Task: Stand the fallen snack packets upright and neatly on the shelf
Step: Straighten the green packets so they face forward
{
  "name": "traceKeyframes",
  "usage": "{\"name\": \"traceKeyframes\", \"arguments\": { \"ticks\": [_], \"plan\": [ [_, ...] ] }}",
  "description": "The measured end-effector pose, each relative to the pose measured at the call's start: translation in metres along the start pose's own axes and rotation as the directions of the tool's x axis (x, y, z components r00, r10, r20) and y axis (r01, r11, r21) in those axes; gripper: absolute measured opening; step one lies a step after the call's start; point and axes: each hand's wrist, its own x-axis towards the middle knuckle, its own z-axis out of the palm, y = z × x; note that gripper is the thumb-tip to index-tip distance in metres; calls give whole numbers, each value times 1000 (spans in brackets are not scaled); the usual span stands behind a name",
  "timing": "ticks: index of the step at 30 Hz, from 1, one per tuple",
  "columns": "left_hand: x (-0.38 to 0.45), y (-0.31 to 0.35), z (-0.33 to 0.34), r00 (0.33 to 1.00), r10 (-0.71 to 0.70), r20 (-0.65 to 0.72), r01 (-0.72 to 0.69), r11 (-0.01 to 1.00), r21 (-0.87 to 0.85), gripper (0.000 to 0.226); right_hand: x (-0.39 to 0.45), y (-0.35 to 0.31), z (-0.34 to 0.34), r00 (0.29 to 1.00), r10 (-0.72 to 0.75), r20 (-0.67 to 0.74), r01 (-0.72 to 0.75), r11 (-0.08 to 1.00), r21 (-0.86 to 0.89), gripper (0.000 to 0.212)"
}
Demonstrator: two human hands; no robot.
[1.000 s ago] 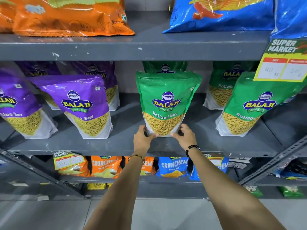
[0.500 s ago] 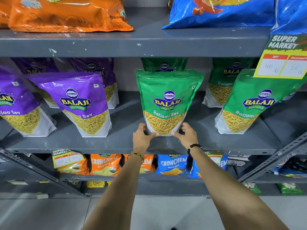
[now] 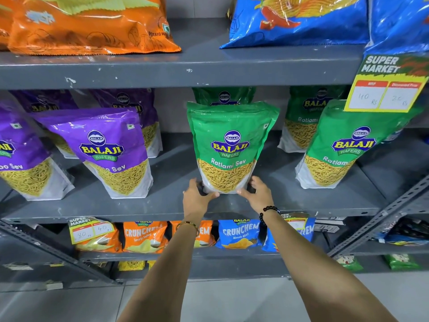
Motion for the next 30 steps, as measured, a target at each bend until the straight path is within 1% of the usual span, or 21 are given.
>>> {"name": "traceKeyframes", "arguments": {
  "ticks": [1, 3, 6, 8, 9, 11, 13, 15, 18, 21, 24, 26, 30],
  "plan": [
    [-4, -2, 1, 999, -16, -31, 17, 1000, 6, 74, -2, 1, -1, 1000, 2, -2, -2, 1000, 8, 54],
    [-17, -6, 5, 995, -33, -95, 34, 999, 8, 75, -8, 7, -7, 999, 2, -45, -4, 999, -31, 64],
    [-41, -11, 20, 990, 2, -144, -1, 1000, 9, 60, -21, 24, -24, 983, -36, -179, 3, 983, -182, 59],
    [-56, -8, 35, 989, 44, -144, -41, 999, 21, 49, -28, 40, -41, 962, -40, -269, -33, 965, -261, 55],
    [-62, -6, 43, 989, 68, -129, -64, 997, 39, 45, -30, 49, -51, 951, -33, -309, -59, 957, -283, 54],
    [-73, 3, 61, 992, 113, -65, -108, 991, 78, 42, -34, 64, -72, 925, 6, -380, -115, 957, -266, 53],
    [-82, 14, 82, 988, 153, 21, -154, 982, 108, 43, -35, 76, -94, 903, 56, -427, -162, 963, -217, 54],
    [-86, 29, 105, 979, 182, 95, -192, 975, 109, 47, -32, 86, -116, 891, 97, -443, -197, 963, -186, 58],
    [-85, 52, 139, 965, 204, 165, -221, 970, 96, 54, -19, 100, -150, 891, 130, -435, -220, 962, -164, 64],
    [-78, 75, 170, 960, 190, 208, -216, 970, 108, 63, -2, 111, -181, 919, 156, -363, -223, 963, -153, 73],
    [-67, 97, 197, 964, 141, 227, -164, 983, 86, 74, 17, 119, -203, 958, 140, -252, -166, 982, -87, 82],
    [-61, 110, 208, 966, 108, 236, -116, 993, 18, 84, 29, 119, -211, 978, 112, -177, -117, 993, -19, 88],
    [-52, 122, 220, 970, 112, 217, -109, 994, -26, 89, 46, 117, -218, 995, 44, -84, -36, 995, 98, 89]
  ]
}}
